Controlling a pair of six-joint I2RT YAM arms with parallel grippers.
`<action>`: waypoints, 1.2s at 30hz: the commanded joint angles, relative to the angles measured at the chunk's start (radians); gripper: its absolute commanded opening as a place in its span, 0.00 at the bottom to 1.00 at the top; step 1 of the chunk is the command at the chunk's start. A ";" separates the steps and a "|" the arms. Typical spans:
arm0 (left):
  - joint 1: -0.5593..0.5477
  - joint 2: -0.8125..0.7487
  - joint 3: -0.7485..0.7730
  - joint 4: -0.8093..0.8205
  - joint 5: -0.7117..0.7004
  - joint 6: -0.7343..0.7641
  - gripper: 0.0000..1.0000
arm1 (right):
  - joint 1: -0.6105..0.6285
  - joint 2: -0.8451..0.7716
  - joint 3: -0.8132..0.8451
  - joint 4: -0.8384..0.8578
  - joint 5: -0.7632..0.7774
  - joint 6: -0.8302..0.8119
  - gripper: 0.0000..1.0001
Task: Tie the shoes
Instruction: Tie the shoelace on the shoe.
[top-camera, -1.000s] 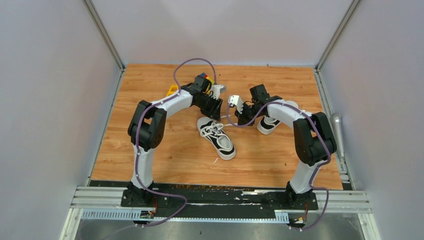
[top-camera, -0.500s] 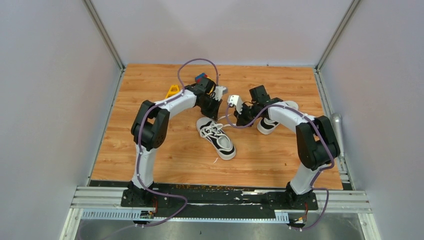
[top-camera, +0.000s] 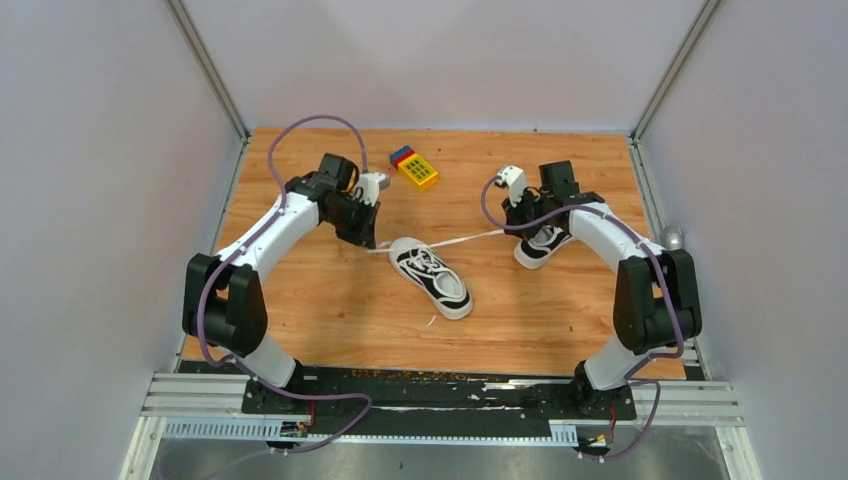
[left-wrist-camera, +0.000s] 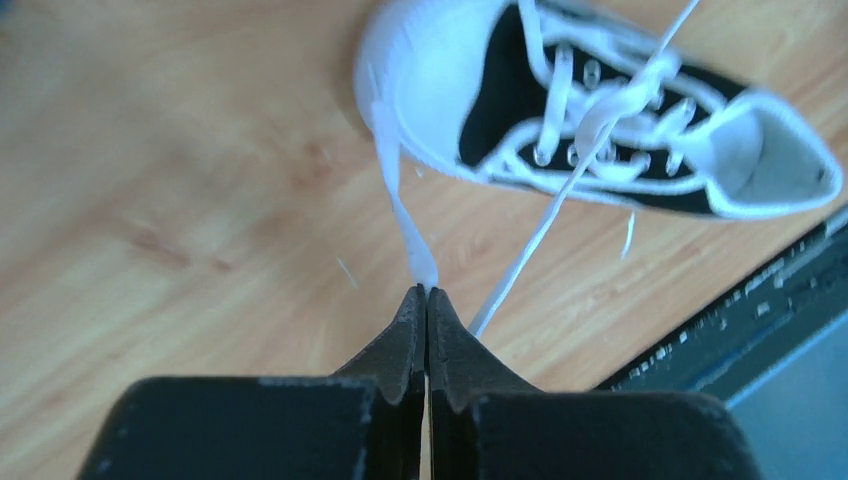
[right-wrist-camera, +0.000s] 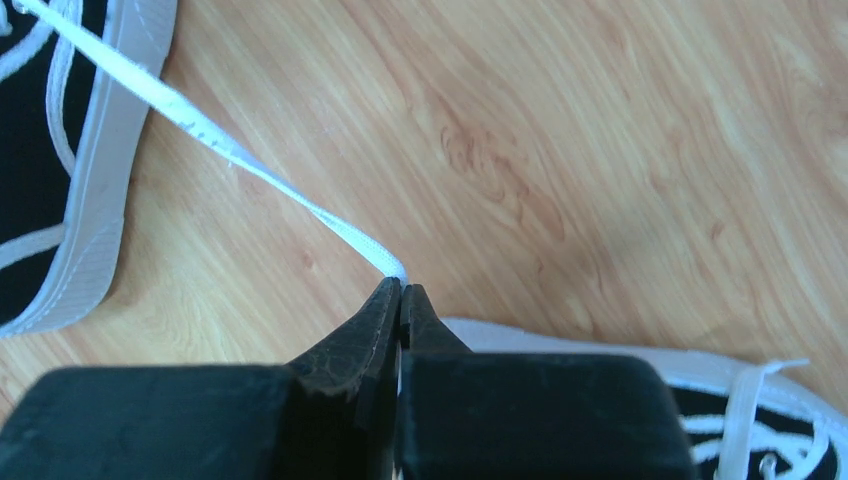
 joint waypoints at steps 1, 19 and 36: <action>-0.010 -0.026 -0.134 -0.083 0.109 0.033 0.00 | -0.019 -0.128 -0.061 -0.026 0.077 -0.013 0.00; 0.076 0.214 0.151 -0.045 -0.094 0.187 0.00 | -0.283 -0.346 -0.120 -0.143 0.125 0.061 0.00; 0.123 0.120 0.196 -0.058 -0.072 0.253 0.00 | -0.402 -0.423 -0.155 -0.156 0.129 0.110 0.00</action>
